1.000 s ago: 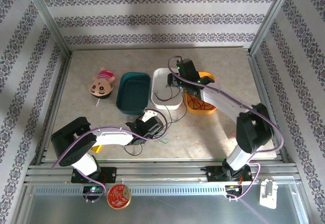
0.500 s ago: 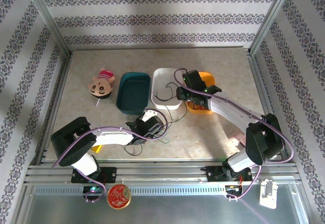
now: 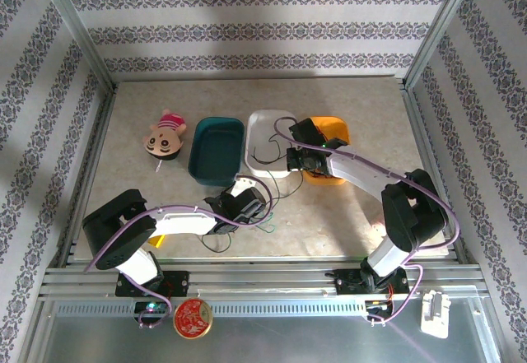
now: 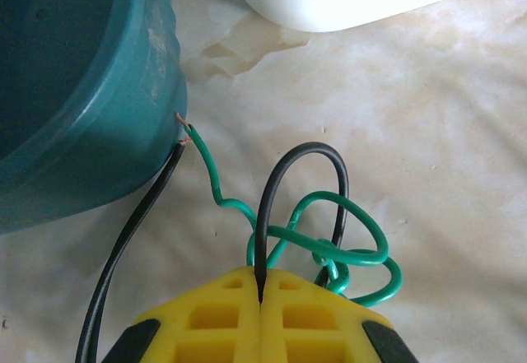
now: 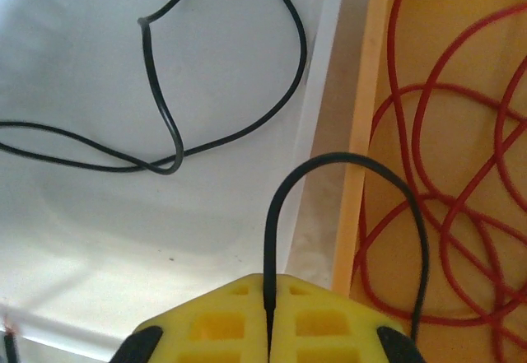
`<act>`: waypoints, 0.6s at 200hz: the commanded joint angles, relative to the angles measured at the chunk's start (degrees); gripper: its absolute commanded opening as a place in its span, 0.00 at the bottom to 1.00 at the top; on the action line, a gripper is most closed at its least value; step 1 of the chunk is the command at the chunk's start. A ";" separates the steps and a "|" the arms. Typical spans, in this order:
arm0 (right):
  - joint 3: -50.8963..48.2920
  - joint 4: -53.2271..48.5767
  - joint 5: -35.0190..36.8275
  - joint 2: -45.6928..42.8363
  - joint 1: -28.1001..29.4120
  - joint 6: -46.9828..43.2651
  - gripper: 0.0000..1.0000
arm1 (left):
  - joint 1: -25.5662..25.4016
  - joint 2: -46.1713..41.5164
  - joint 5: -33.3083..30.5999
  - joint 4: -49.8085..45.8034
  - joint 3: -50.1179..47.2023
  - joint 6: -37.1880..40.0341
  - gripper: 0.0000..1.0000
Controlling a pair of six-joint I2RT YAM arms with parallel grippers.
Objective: Untangle the cables
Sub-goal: Untie the cable from multiple cables.
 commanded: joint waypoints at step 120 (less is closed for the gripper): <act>-1.85 15.00 21.67 -35.14 -0.07 -3.72 0.00 | -0.90 1.46 -1.08 -1.92 0.98 0.34 0.04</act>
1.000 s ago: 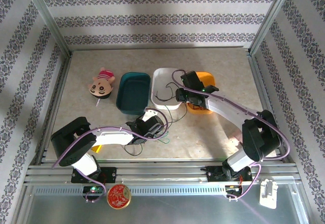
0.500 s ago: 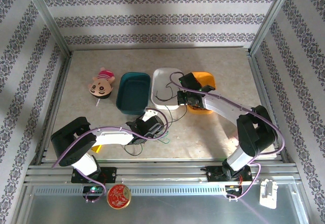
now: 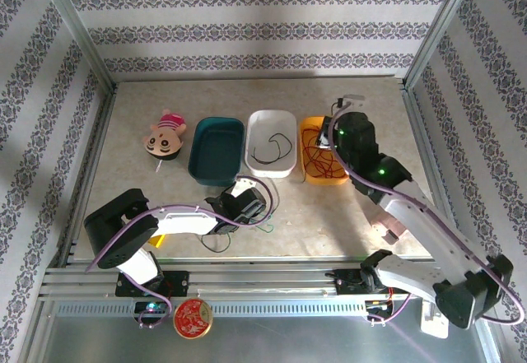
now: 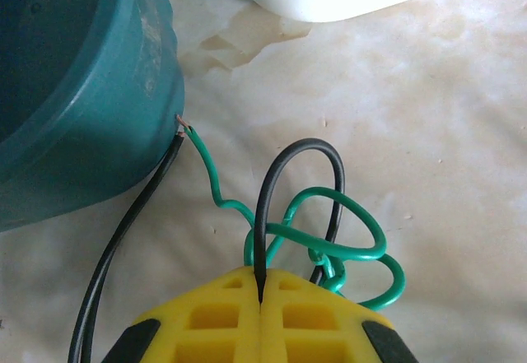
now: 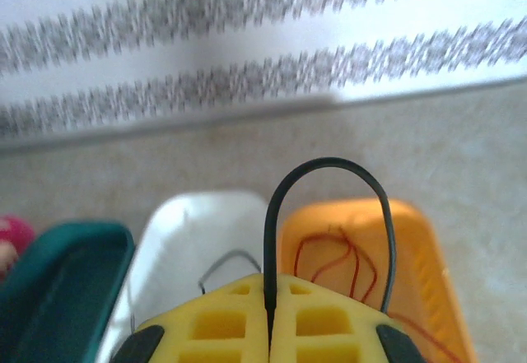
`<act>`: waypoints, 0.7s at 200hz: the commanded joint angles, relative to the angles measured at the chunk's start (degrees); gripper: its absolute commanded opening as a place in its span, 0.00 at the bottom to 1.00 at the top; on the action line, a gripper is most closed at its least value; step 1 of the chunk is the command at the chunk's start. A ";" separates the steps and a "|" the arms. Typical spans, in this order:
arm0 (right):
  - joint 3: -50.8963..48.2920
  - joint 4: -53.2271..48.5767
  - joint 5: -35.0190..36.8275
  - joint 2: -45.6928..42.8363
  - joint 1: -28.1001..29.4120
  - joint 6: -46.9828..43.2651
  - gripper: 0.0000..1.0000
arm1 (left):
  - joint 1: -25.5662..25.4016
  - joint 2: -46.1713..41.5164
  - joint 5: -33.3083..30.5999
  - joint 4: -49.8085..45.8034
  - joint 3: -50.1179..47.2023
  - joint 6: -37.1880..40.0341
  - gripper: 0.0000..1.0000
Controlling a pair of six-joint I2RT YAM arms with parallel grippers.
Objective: Untangle the cables
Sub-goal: Untie the cable from multiple cables, then place the cable in the container.
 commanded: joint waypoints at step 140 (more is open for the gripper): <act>16.68 18.19 -6.14 15.75 -4.86 -5.71 0.00 | -0.89 -1.04 -1.45 -2.09 0.43 -0.41 0.00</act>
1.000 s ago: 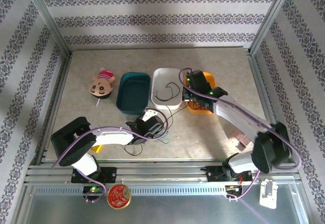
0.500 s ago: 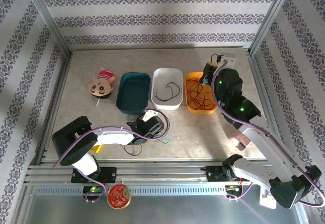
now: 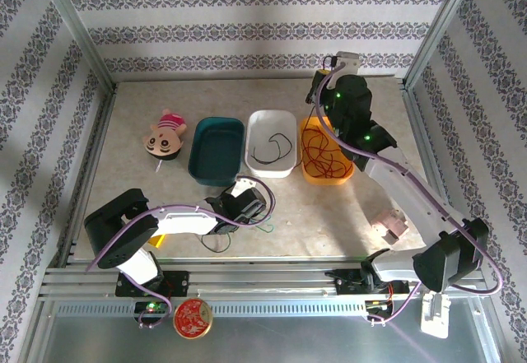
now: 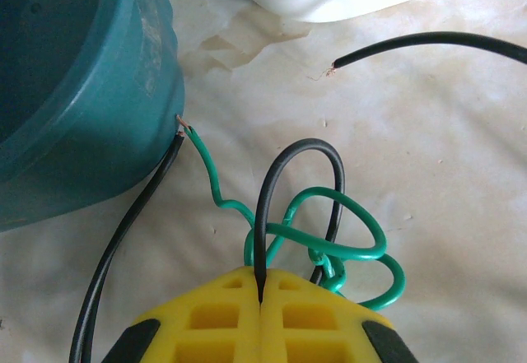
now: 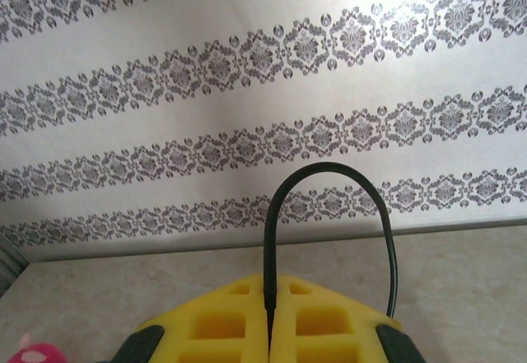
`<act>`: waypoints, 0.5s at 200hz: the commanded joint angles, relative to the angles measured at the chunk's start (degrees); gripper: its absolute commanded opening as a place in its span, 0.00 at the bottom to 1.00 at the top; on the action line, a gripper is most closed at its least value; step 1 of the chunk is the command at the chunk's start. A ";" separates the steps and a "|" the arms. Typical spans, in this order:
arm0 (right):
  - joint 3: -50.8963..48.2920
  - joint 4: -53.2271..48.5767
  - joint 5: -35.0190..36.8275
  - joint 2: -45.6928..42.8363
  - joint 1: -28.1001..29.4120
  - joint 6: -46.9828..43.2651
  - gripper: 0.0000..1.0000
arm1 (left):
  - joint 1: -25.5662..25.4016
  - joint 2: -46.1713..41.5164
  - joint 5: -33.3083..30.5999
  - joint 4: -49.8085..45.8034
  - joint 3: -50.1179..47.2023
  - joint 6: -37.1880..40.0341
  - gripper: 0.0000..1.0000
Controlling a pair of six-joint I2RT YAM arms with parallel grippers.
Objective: Untangle the cables
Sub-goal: Place the cable in the container.
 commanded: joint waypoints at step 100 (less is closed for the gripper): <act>-6.51 8.41 21.38 -7.55 6.16 -13.24 0.00 | -0.90 0.64 -0.92 -2.19 1.82 0.19 0.00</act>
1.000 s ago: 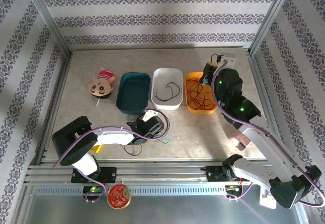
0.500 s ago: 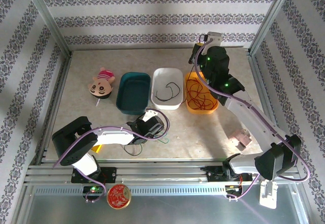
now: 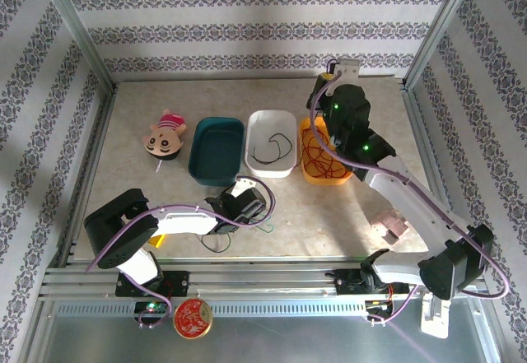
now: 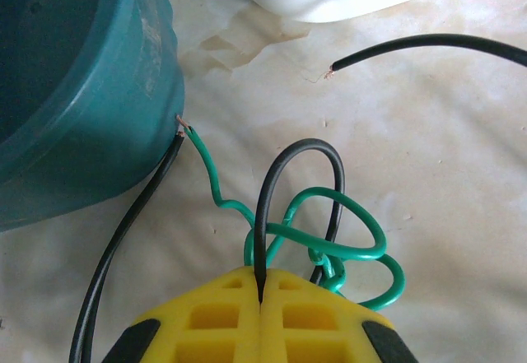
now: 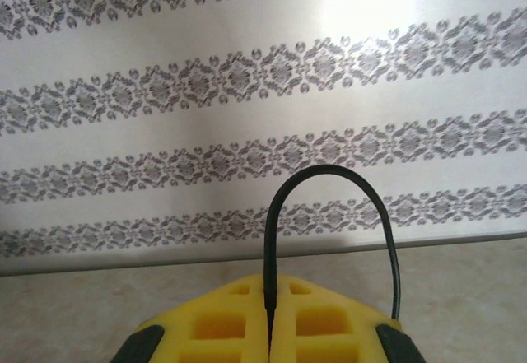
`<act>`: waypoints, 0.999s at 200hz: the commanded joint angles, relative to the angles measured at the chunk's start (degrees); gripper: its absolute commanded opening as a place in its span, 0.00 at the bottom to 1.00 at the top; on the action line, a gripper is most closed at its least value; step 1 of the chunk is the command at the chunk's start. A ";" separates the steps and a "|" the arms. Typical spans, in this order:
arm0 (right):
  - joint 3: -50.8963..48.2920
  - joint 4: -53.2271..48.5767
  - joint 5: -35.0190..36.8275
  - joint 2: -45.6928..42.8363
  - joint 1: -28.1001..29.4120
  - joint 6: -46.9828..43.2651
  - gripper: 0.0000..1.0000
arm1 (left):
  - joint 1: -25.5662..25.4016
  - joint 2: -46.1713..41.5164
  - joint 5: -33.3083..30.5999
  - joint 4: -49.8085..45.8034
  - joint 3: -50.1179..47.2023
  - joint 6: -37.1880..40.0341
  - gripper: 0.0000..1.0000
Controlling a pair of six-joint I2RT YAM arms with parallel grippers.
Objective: Untangle the cables
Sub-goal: Place the cable in the container.
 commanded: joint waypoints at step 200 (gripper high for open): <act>-13.33 -6.59 -0.44 -16.80 4.26 1.70 0.00 | -0.90 1.75 -0.48 -1.86 2.53 1.02 0.00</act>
